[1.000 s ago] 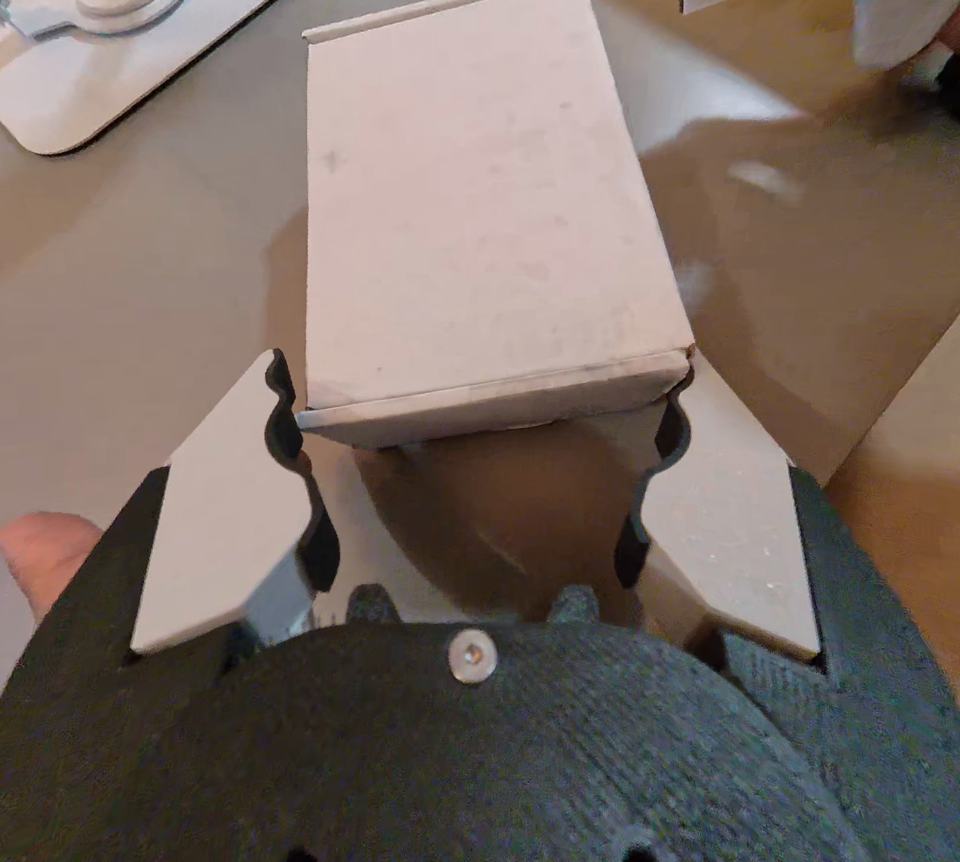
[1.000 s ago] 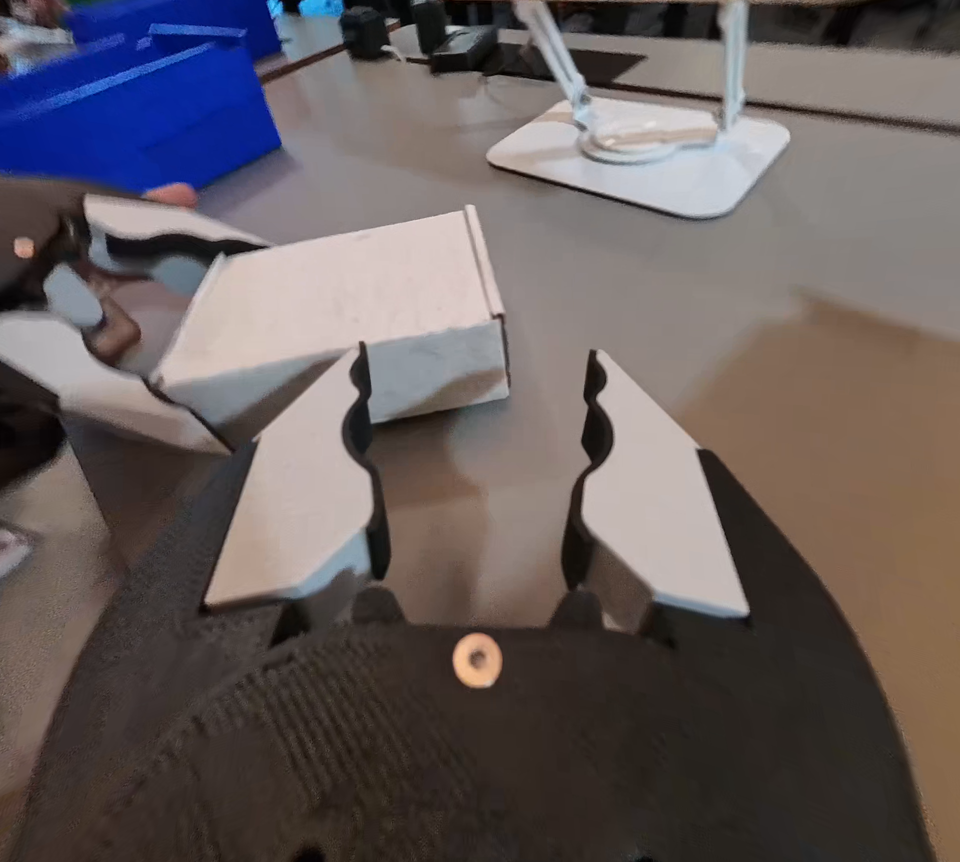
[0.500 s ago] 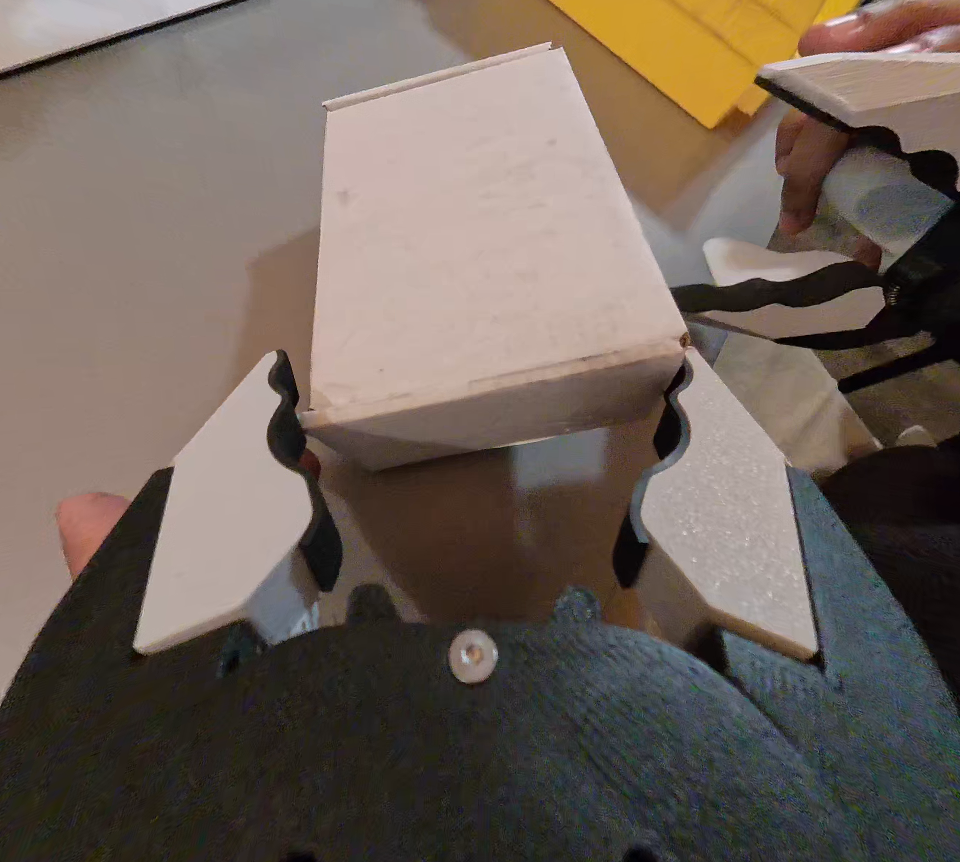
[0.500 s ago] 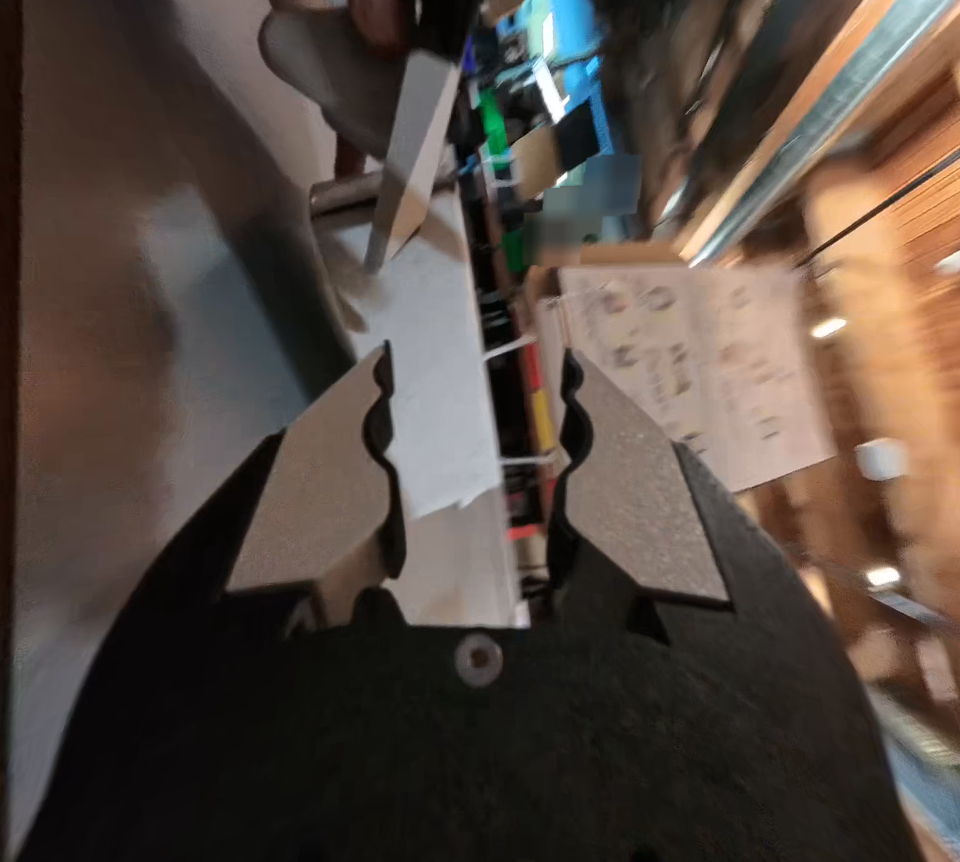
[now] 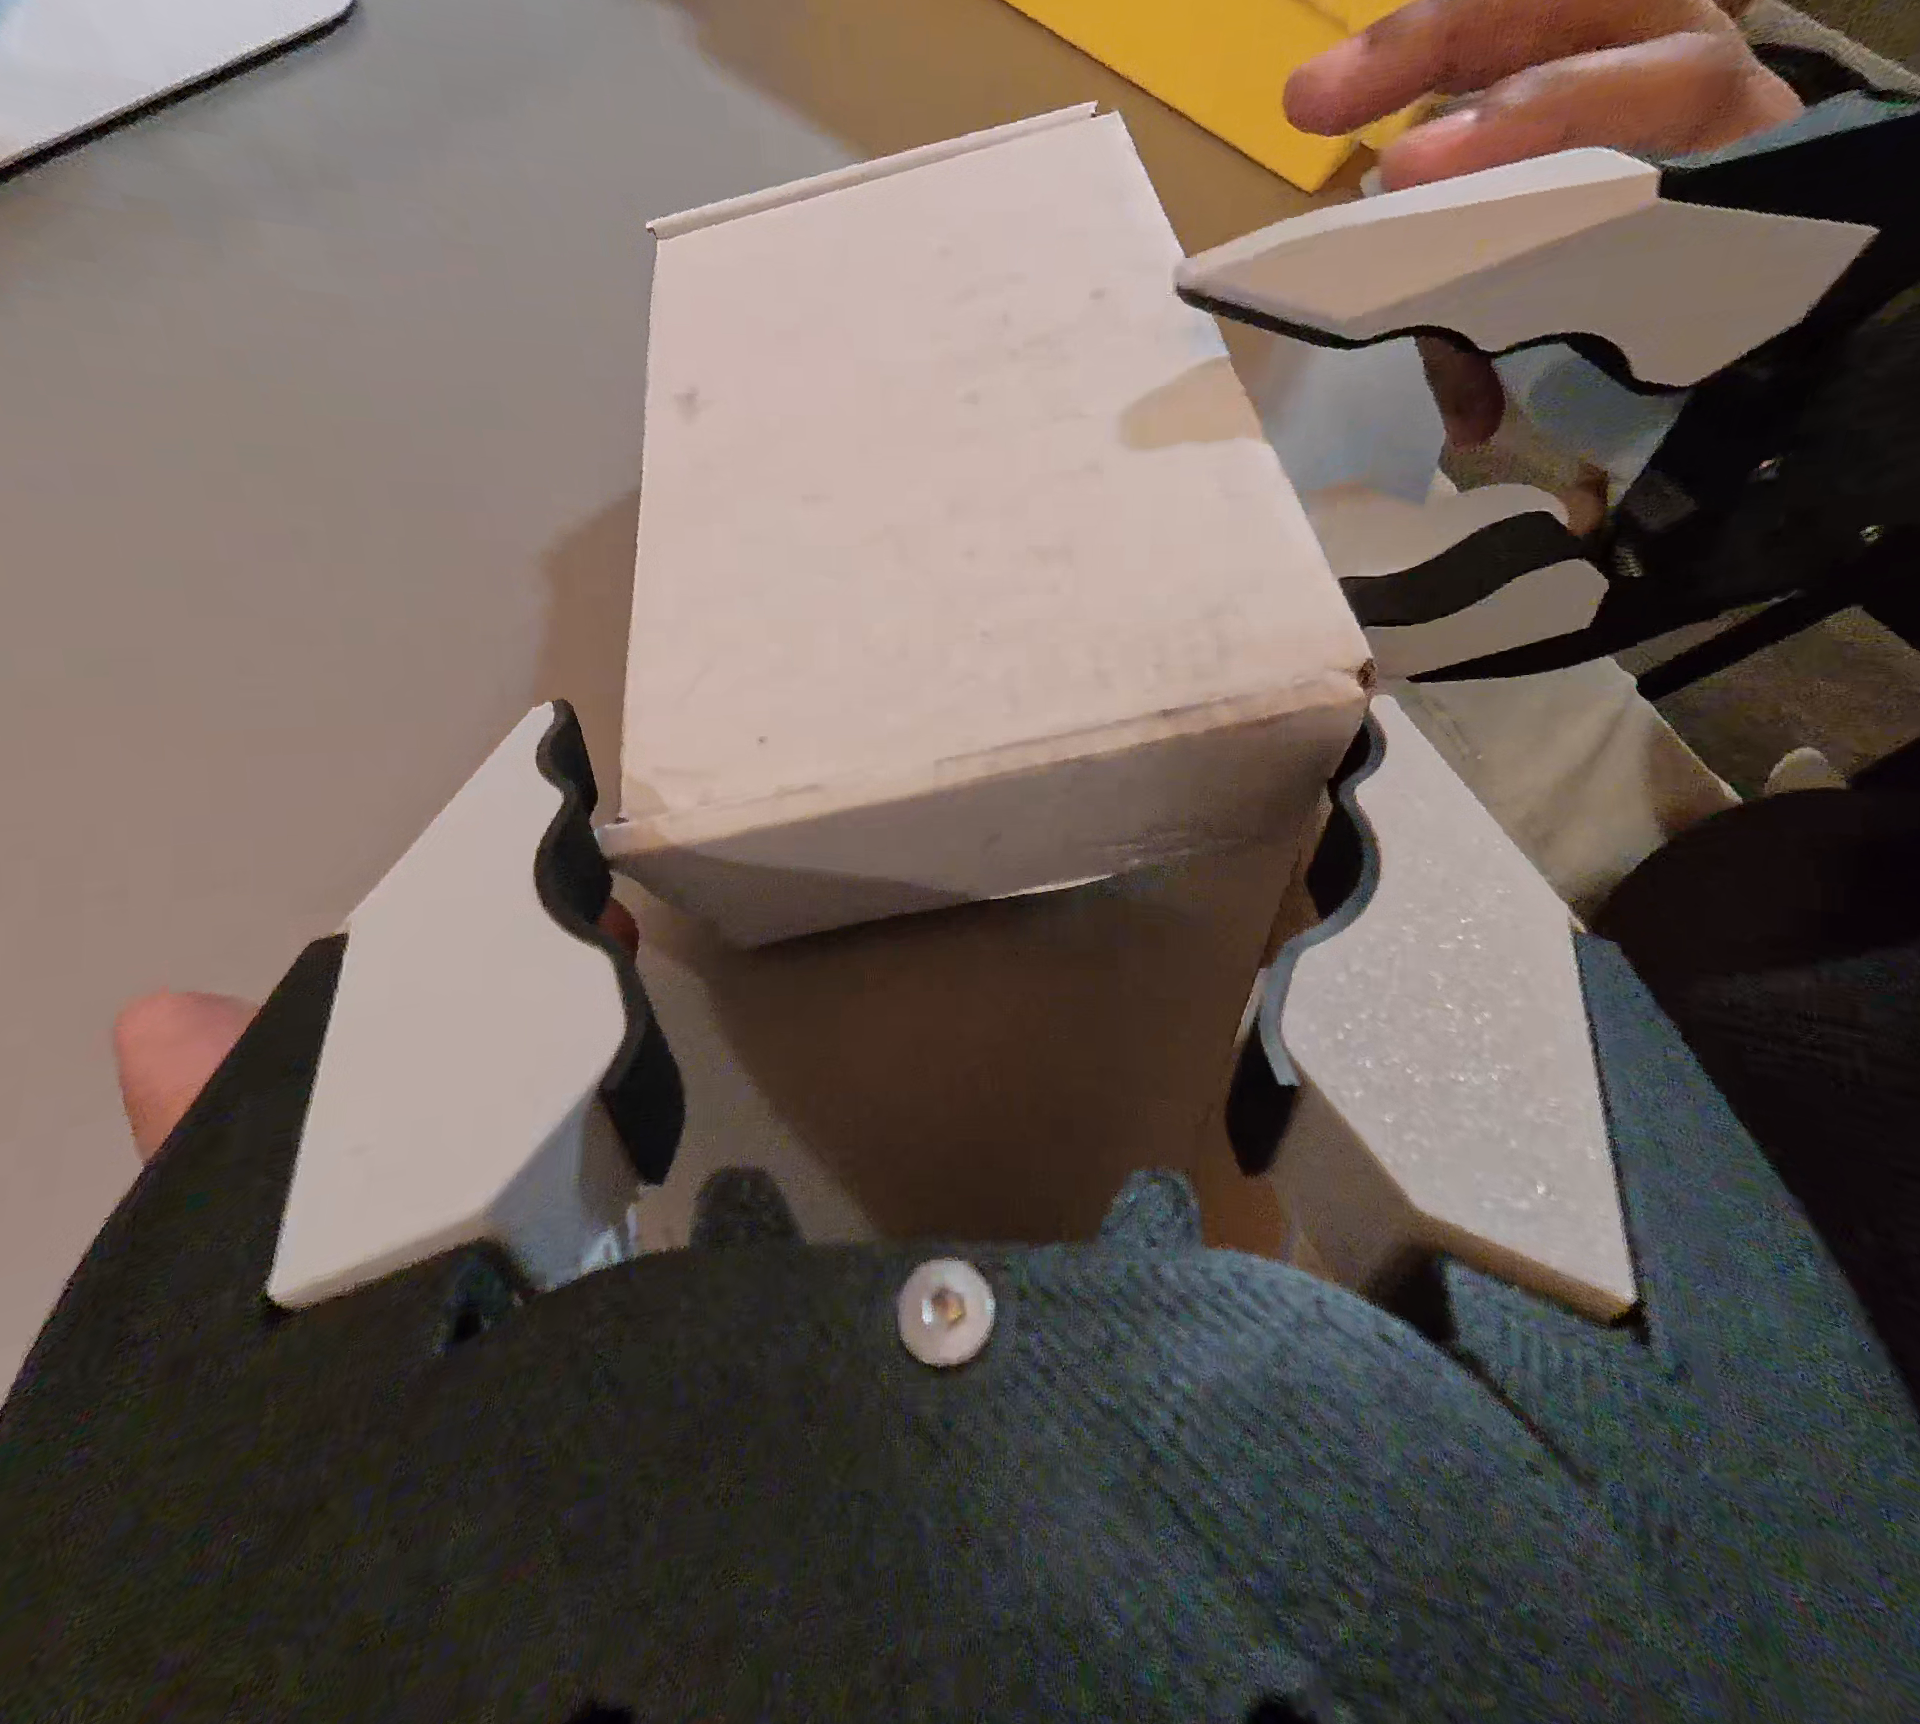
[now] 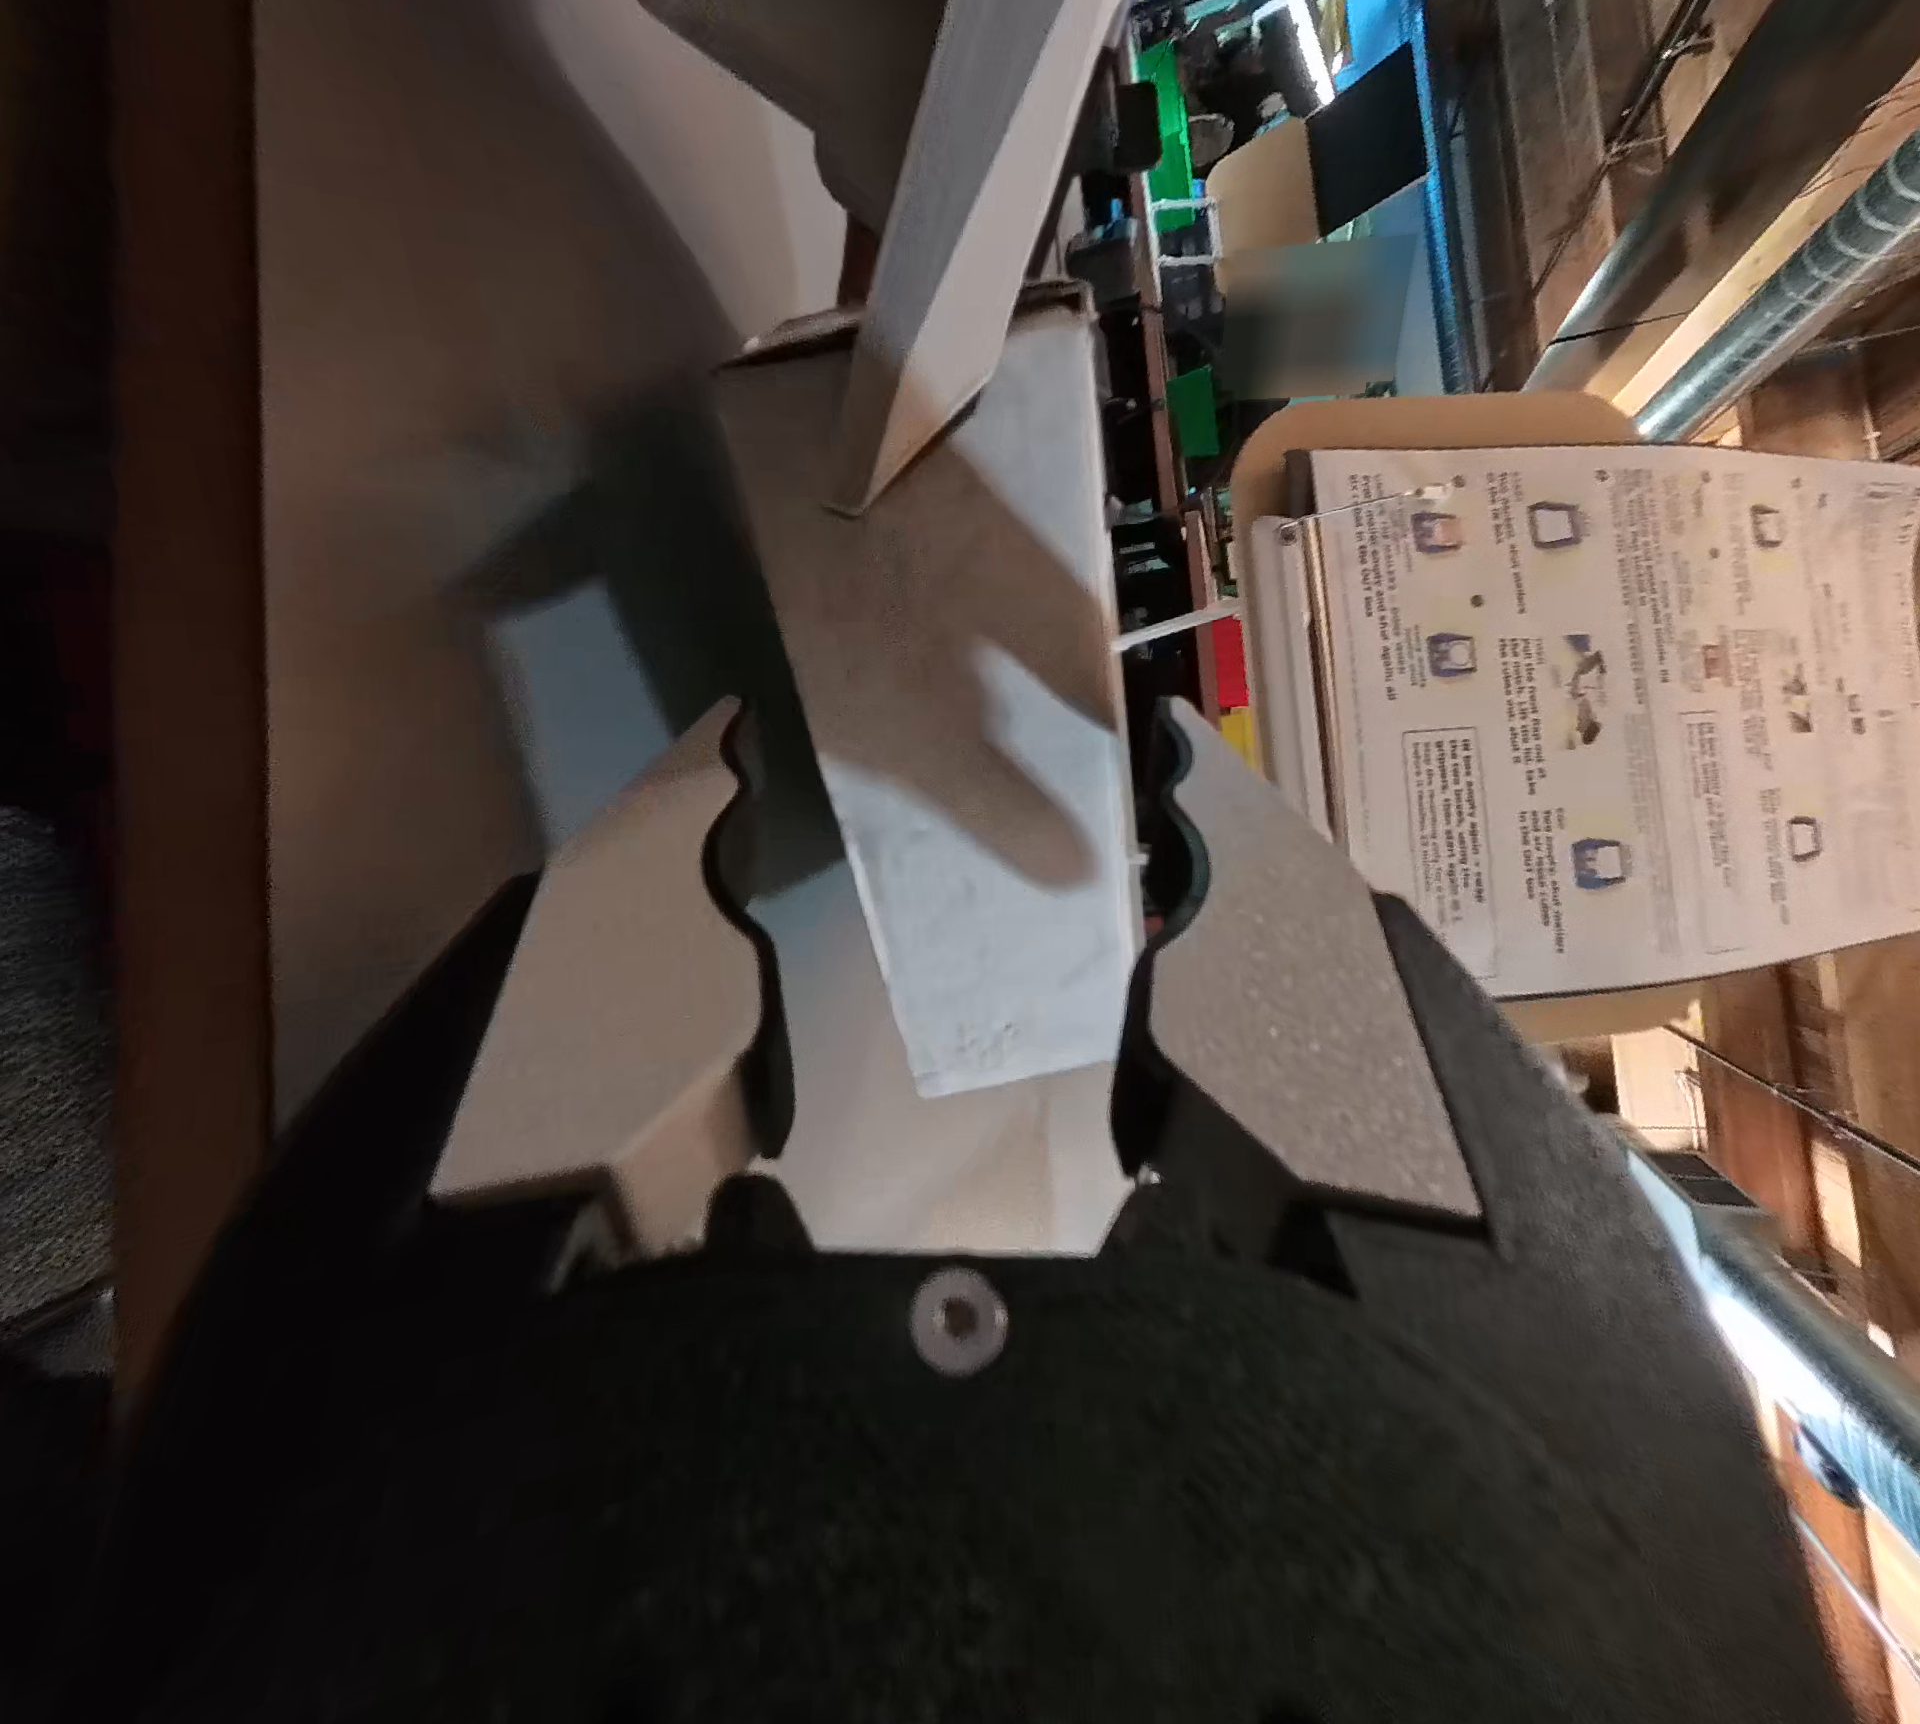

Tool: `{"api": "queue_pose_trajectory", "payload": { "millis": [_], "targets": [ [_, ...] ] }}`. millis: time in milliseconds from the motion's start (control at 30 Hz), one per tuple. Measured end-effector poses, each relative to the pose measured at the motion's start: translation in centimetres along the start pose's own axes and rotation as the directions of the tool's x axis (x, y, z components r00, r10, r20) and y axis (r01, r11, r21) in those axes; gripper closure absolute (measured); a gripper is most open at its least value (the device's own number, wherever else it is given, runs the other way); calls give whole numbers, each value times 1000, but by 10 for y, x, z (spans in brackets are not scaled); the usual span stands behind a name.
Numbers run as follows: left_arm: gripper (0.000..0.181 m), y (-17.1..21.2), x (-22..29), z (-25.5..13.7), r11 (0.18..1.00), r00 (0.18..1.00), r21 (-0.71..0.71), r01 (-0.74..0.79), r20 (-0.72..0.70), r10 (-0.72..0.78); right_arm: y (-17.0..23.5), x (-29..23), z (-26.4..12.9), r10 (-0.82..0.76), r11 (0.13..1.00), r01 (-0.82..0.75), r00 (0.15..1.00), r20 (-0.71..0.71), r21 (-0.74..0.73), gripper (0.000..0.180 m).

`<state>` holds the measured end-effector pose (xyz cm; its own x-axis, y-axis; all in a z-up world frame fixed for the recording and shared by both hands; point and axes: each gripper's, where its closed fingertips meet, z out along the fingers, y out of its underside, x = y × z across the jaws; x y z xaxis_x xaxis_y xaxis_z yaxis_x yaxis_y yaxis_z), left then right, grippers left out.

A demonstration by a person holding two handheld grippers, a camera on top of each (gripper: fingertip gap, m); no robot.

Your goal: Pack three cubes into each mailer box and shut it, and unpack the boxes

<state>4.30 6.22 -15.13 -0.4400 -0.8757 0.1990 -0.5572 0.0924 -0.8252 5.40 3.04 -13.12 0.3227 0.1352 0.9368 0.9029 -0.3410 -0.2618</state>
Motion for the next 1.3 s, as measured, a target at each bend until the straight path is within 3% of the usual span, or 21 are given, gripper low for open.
{"api": "queue_pose_trajectory", "payload": {
  "millis": [100,233,333,533,633,733,867,1067,1200,1300],
  "targets": [
    [43,1,5,5,997,997,-15,-73,27,73,3,-5,1,-29,999,29,999,15,-16,119],
    [52,-19,-1,-3,987,990,115,-116,95,105,11,8,1,48,998,-48,999,4,-48,120],
    [44,-33,-11,-20,959,974,215,-186,169,151,20,17,-5,125,992,-125,992,11,-35,120],
    [57,-42,8,-23,903,926,237,-359,214,312,42,21,-12,142,989,-139,989,43,-57,119],
    [63,-38,13,-14,856,853,166,-490,294,432,46,22,-14,156,986,-152,986,57,-67,119],
    [66,-37,9,-10,779,727,67,-624,413,548,40,19,-17,117,992,-113,989,87,-51,119],
    [86,-38,19,-4,636,560,-1,-771,475,679,29,15,-19,76,997,-73,989,123,-29,119],
    [104,-36,33,7,545,460,-44,-837,481,746,-1,19,-25,153,981,-170,974,169,89,120],
    [110,-39,33,4,572,499,-10,-820,477,723,-2,25,-25,196,973,-210,971,134,97,119],
    [112,-45,25,0,702,656,78,-708,439,614,-1,40,-29,253,957,-256,967,37,140,128]
  ]
}}
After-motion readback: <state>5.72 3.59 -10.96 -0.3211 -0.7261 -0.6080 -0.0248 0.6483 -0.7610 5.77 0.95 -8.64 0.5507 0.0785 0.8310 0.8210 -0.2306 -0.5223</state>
